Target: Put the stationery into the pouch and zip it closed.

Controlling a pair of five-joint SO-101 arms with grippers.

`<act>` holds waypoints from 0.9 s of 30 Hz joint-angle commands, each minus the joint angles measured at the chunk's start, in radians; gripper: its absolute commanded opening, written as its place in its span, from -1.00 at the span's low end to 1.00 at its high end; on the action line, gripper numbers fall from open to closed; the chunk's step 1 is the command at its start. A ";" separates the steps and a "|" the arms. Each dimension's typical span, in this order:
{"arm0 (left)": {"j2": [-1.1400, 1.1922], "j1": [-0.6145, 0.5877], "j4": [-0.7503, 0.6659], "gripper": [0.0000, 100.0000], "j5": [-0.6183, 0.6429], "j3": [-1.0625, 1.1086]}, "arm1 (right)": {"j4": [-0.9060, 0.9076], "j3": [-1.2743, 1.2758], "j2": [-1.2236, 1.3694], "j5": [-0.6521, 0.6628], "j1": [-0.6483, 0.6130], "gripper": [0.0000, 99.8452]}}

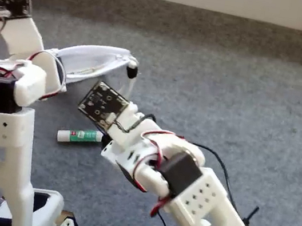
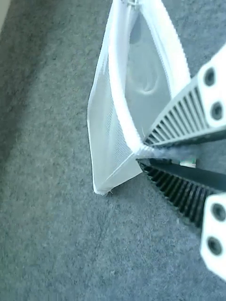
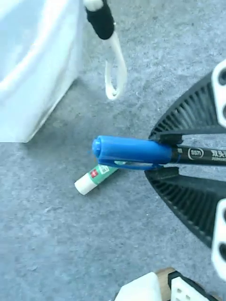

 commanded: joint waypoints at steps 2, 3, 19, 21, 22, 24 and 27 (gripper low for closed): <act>-0.021 0.091 0.000 -0.99 -0.011 -0.015 | -0.054 -0.012 -0.153 -0.080 0.015 -0.97; -0.021 0.104 0.009 -0.99 -0.011 -0.018 | -0.067 -0.012 -0.166 -0.106 0.019 -0.97; -0.021 0.151 0.066 -0.99 -0.029 -0.062 | -0.331 -0.012 -0.278 -0.508 0.222 -0.97; -0.021 0.151 0.066 -0.99 -0.029 -0.061 | -0.354 -0.012 -0.278 -0.548 0.232 -0.97; -0.021 0.150 0.066 -0.99 -0.029 -0.061 | -0.364 -0.012 -0.278 -0.569 0.237 -0.97; -0.021 0.148 0.066 -0.99 -0.029 -0.061 | -0.381 -0.012 -0.278 -0.612 0.237 -0.97; -0.021 0.145 0.066 -0.99 -0.031 -0.061 | -0.415 -0.010 -0.278 -0.692 0.237 -0.97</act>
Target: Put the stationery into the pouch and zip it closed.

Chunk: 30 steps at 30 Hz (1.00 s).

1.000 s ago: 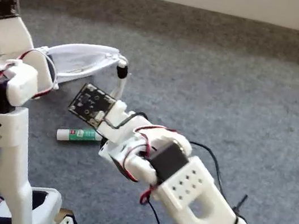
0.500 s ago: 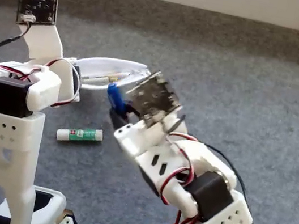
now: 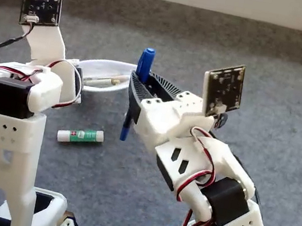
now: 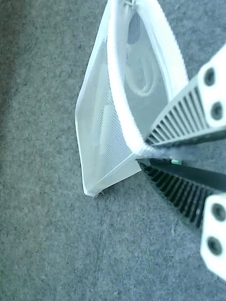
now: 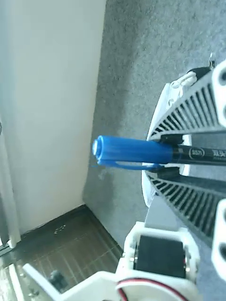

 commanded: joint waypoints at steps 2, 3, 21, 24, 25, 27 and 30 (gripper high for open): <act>-0.021 0.016 0.002 -0.99 -0.008 -0.048 | -0.090 -0.012 -0.021 -0.175 0.013 -0.97; -0.021 0.016 0.002 -0.99 -0.008 -0.048 | -0.101 -0.012 -0.021 -0.212 0.013 -0.97; -0.021 0.015 0.003 -0.98 -0.008 -0.048 | -0.582 0.226 -0.022 -0.370 0.117 -0.97; -0.021 0.015 0.003 -0.98 -0.008 -0.048 | -0.805 0.351 -0.022 -0.365 0.142 -0.97; -0.021 0.015 0.003 -0.98 -0.008 -0.048 | -0.860 0.383 -0.022 -0.365 0.145 -0.97; -0.021 0.015 0.003 -0.99 -0.008 -0.047 | -0.941 0.432 -0.018 -0.365 0.145 -0.97; -0.021 0.015 0.003 -0.99 -0.008 -0.047 | -0.981 0.467 -0.015 -0.365 0.140 -0.97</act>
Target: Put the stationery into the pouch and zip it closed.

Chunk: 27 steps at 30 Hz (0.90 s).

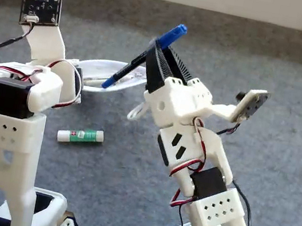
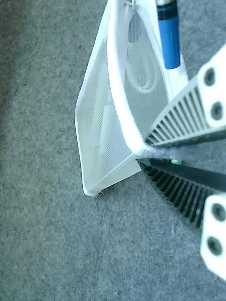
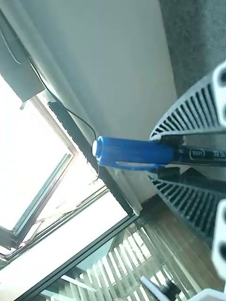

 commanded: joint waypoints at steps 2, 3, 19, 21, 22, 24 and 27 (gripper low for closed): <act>-0.021 0.015 0.003 -0.99 -0.008 -0.047 | -0.111 0.024 -0.012 -0.005 0.008 -0.97; -0.021 0.015 0.003 -0.99 -0.008 -0.047 | -0.111 0.025 -0.012 -0.005 0.008 -0.97; -0.021 -0.025 0.003 -0.99 -0.008 -0.047 | -0.113 0.019 0.194 -0.011 0.007 -0.97; -0.021 -0.028 0.003 -0.99 -0.008 -0.047 | -0.113 0.019 0.203 -0.005 -0.015 -0.97; -0.021 -0.028 0.003 -0.99 -0.008 -0.047 | -0.113 0.021 0.205 -0.005 -0.027 -0.97; -0.021 -0.027 0.003 -0.99 -0.008 -0.047 | -0.113 0.027 0.208 0.002 -0.059 -0.97; -0.021 -0.027 0.003 -0.99 -0.008 -0.047 | -0.113 0.027 0.211 0.110 -0.113 -0.97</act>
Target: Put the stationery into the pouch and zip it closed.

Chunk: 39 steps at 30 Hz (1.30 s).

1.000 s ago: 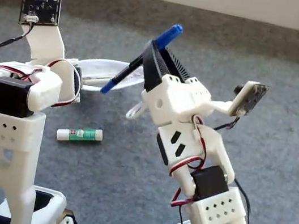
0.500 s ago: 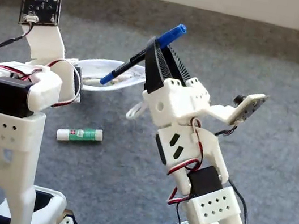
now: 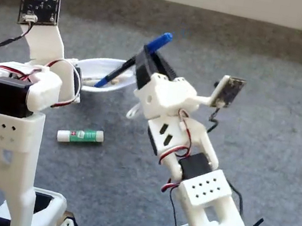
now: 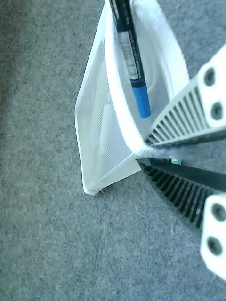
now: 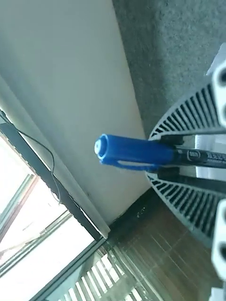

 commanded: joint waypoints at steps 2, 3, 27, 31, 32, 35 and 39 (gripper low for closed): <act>-0.021 -0.015 0.003 -0.99 -0.008 -0.047 | -0.028 -0.005 0.005 0.193 -0.111 -0.97; -0.021 -0.015 0.003 -0.99 -0.008 -0.047 | -0.028 0.001 0.007 0.221 -0.124 -0.97; -0.021 -0.016 -0.005 -0.98 -0.009 -0.018 | 0.119 0.035 -0.004 0.341 -0.162 -0.75; -0.021 -0.016 -0.005 -0.98 -0.009 -0.018 | 0.156 0.031 -0.035 0.344 -0.163 -0.75; -0.021 -0.016 -0.005 -0.98 -0.009 -0.018 | 0.156 0.035 -0.056 0.344 -0.163 -0.75; -0.021 -0.016 -0.005 -0.98 -0.009 -0.016 | 0.189 0.039 -0.147 0.345 -0.163 -0.75; -0.021 -0.016 -0.005 -0.98 -0.009 -0.016 | 0.341 0.001 -0.254 0.345 -0.166 -0.75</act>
